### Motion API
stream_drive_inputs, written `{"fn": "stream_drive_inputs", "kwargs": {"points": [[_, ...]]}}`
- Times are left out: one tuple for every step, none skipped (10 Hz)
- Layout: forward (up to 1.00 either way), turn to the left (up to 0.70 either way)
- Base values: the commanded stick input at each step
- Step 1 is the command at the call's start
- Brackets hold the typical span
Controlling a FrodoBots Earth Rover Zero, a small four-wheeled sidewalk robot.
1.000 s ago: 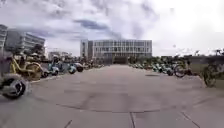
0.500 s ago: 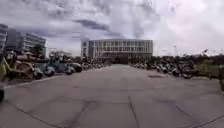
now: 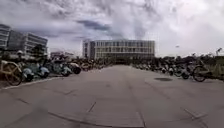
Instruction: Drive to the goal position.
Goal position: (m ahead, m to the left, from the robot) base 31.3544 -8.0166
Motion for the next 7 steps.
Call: {"fn": "stream_drive_inputs", "kwargs": {"points": [[1.00,0.00],[1.00,0.00],[1.00,0.00],[1.00,0.00],[1.00,-0.03],[1.00,-0.26],[1.00,-0.40]]}}
